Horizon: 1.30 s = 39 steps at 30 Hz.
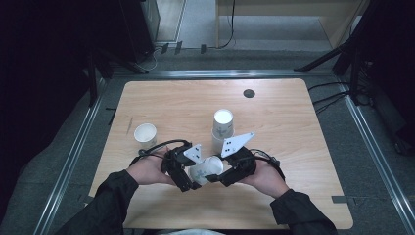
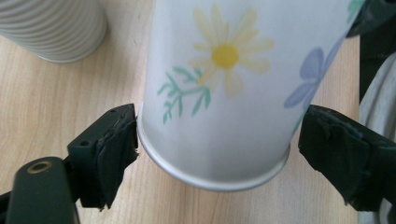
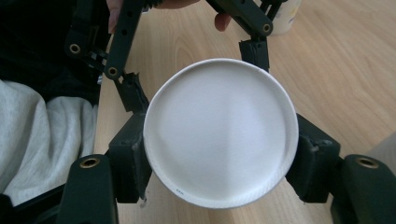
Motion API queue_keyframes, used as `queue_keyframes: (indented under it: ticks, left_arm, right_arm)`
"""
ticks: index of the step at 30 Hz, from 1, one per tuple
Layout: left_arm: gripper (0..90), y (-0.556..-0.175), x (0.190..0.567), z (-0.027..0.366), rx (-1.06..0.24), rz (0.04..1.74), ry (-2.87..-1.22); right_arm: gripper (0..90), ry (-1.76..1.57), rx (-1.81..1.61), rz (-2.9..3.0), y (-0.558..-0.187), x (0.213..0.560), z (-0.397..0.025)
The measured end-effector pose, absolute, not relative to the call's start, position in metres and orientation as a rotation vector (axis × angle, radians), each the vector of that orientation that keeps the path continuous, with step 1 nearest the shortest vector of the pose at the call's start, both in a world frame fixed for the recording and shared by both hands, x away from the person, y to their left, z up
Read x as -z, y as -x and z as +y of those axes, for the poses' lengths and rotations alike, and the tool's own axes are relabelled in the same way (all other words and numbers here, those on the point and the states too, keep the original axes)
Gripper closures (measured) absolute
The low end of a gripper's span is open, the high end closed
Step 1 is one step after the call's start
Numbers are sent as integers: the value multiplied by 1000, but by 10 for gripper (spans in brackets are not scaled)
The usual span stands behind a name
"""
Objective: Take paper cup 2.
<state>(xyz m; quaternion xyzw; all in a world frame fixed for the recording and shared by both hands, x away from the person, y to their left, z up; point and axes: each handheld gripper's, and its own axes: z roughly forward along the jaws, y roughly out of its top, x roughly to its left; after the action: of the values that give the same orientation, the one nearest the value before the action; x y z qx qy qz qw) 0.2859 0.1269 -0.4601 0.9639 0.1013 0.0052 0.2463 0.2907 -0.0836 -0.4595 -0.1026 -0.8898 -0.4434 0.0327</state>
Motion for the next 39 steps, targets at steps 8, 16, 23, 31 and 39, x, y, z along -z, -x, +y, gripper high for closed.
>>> queue_keyframes:
  ticks: [8,16,23,31,39]
  left_arm:
    - [125,-290,452,135,16,315,-2514]
    - [125,-291,446,139,33,314,-2394]
    - [126,-288,443,138,29,296,-2316]
    - [130,-287,440,138,45,291,-2255]
    - [130,-285,440,137,59,296,-2200]
  right_arm:
    - [339,333,1415,-2715,-292,453,-91]
    - [339,344,1504,-2654,-293,445,-97]
    - [339,339,1580,-2597,-292,437,-101]
    - [341,327,1641,-2549,-291,431,-102]
    - [343,315,1678,-2521,-289,427,-101]
